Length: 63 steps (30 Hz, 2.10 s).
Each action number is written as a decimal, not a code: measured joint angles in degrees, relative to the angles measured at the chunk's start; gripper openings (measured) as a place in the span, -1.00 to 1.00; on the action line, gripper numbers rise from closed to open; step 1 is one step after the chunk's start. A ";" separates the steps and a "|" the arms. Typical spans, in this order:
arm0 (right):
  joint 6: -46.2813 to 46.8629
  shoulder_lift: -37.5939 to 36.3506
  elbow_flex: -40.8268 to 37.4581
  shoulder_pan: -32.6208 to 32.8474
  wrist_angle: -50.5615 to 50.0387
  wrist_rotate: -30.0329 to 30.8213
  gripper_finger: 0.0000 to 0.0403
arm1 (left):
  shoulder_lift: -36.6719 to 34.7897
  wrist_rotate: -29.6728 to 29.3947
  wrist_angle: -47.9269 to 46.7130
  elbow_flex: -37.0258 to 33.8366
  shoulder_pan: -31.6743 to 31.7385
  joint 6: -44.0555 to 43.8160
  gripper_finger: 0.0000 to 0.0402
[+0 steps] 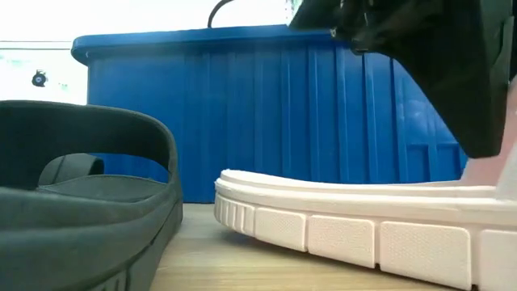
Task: Pick and place slides into bin
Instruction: Stack the pink slide on top of the pink slide into the blue bin
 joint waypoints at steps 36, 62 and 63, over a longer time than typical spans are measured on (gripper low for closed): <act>-17.36 -1.42 5.43 1.17 -5.81 6.25 -0.94 | 0.00 -0.17 0.00 0.00 0.02 0.11 -1.00; -51.02 -13.11 14.88 2.26 7.46 36.23 -0.95 | -0.78 -0.15 2.08 1.87 0.01 3.04 -1.00; -54.53 -13.74 14.88 2.18 9.62 37.61 -0.95 | -0.84 -0.16 2.08 1.95 0.01 3.04 -1.00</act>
